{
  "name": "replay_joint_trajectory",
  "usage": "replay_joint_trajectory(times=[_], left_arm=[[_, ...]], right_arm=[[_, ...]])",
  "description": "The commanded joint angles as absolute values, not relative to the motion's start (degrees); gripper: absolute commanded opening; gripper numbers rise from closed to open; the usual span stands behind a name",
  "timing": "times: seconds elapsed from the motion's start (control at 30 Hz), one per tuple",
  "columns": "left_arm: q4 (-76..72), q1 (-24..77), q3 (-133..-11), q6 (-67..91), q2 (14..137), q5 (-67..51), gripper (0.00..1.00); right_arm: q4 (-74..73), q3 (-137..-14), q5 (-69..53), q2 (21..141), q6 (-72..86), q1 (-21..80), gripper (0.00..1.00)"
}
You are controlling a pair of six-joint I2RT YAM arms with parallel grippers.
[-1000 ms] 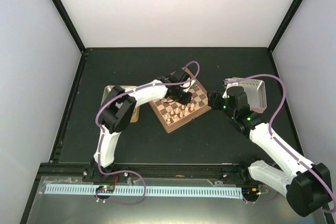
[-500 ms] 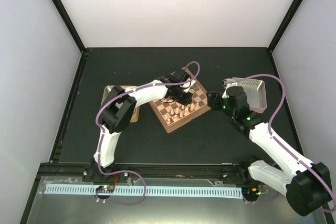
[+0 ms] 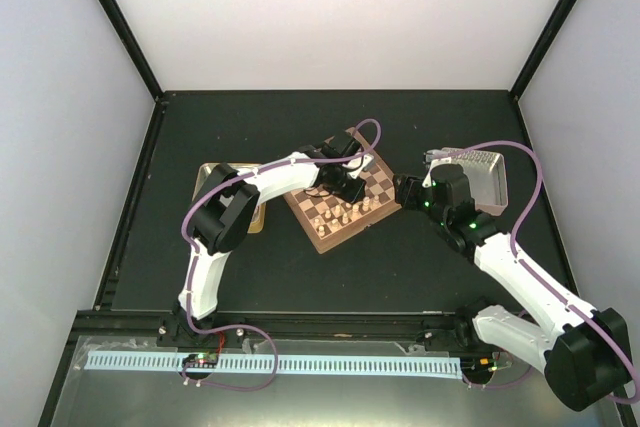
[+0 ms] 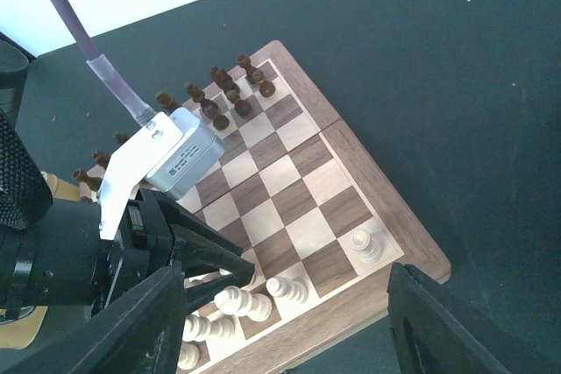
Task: Set up the chess pieces on the board
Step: Place the chess piece on the chessboard.
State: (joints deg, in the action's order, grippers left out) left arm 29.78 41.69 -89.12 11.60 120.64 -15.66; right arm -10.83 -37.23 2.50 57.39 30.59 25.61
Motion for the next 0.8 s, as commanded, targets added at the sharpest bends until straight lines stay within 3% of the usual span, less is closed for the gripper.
replay_joint_trajectory(times=[0.0,0.33,0.77], left_arm=[[31.32,41.87,-91.56,10.42,118.15,-14.82,0.24],[33.18,41.67,-94.55,10.28,117.83,-13.34,0.26],[34.61,37.98,-91.97,14.02,108.73,-7.94,0.47]], right_arm=[[-10.41,-38.58,2.29,57.45,31.08,25.31,0.64],[-10.52,-38.89,2.0,57.4,31.05,25.32,0.64],[-10.14,-39.97,0.55,58.24,31.07,25.3,0.64]])
